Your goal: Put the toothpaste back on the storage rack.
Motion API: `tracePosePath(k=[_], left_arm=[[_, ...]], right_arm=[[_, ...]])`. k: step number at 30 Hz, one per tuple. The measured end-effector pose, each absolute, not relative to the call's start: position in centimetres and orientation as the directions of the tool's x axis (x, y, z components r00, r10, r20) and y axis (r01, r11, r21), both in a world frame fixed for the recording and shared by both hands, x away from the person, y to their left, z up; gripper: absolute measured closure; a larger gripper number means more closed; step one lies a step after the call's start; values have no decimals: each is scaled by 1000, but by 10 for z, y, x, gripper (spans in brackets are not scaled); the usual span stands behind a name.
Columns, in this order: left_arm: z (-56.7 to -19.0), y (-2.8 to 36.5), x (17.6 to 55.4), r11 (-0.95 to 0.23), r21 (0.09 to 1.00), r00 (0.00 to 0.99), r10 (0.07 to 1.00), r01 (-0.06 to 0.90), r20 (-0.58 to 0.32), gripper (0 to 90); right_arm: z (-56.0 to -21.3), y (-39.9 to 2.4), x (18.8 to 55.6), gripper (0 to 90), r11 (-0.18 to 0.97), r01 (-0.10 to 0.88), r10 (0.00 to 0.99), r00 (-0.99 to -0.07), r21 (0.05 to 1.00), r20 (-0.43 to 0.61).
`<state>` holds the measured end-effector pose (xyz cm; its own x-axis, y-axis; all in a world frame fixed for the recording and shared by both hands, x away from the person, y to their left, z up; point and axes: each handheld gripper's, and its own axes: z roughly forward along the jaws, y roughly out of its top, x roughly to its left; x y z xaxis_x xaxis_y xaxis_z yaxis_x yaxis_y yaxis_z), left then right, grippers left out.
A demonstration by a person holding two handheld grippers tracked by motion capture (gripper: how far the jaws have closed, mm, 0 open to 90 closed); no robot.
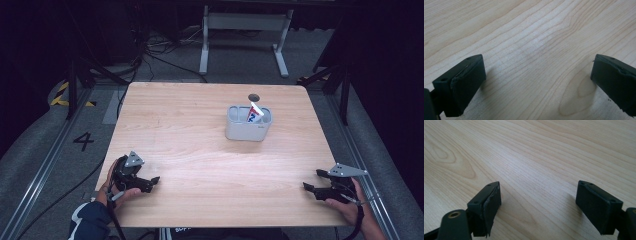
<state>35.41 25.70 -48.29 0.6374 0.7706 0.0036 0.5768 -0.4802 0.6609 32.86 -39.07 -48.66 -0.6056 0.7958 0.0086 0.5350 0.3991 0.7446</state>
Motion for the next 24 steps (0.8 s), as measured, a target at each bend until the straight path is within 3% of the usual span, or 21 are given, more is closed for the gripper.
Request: tracePosePath(k=[24], left_arm=[[-483,256,354,-474,661,630,777,582,2,2]], right_arm=[[-487,-393,330,165,373,559,826,-563,741,9]])
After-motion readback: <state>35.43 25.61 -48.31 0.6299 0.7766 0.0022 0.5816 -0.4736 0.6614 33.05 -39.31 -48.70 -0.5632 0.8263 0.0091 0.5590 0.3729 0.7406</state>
